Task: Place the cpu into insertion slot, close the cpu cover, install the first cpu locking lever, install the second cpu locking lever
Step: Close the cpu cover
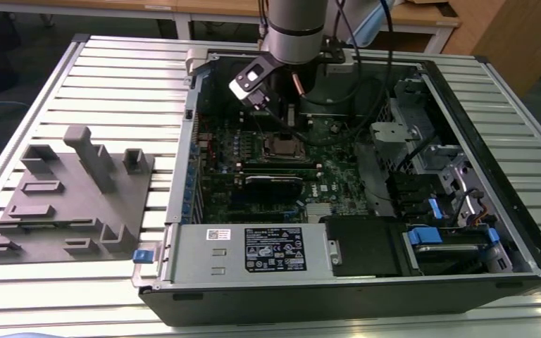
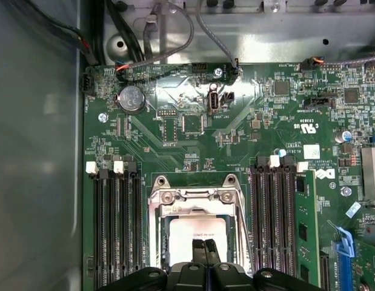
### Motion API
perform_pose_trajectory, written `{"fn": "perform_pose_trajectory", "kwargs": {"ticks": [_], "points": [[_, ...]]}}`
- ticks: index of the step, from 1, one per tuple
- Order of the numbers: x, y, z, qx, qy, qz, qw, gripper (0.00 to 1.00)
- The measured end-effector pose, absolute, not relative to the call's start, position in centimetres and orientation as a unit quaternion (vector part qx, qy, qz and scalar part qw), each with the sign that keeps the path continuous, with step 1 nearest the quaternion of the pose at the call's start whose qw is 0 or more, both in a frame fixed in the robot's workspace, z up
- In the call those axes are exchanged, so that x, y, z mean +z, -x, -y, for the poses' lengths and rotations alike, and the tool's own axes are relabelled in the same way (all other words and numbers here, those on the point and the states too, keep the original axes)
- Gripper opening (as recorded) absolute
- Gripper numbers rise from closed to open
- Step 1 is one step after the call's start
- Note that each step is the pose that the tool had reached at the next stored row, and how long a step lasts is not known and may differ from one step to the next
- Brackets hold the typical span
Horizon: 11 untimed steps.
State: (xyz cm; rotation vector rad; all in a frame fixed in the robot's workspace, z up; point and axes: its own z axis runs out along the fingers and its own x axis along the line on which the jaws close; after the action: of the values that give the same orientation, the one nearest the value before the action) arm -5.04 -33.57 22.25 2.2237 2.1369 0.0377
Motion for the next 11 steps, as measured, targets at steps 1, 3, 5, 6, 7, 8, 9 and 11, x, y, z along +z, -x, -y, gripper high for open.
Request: {"fn": "perform_pose_trajectory", "kwargs": {"ticks": [1, 3, 5, 6, 7, 8, 9, 11], "points": [[22.21, 5.07, 33.58, 0.012, -0.721, -0.693, 0.029, 0.11], [22.13, 5.08, 33.58, 0.012, -0.721, -0.693, 0.029, 0.11], [22.09, 5.08, 33.59, 0.012, -0.721, -0.693, 0.029, 0.11], [22.08, 5.08, 33.58, 0.012, -0.721, -0.693, 0.029, 0.11], [22.07, 5.08, 33.58, 0.012, -0.721, -0.693, 0.029, 0.11], [22.07, 5.08, 33.58, 0.012, -0.721, -0.693, 0.029, 0.11], [22.07, 5.08, 33.58, 0.012, -0.721, -0.693, 0.029, 0.11], [22.06, 5.08, 33.58, 0.012, -0.720, -0.694, 0.029, 0.11]]}}
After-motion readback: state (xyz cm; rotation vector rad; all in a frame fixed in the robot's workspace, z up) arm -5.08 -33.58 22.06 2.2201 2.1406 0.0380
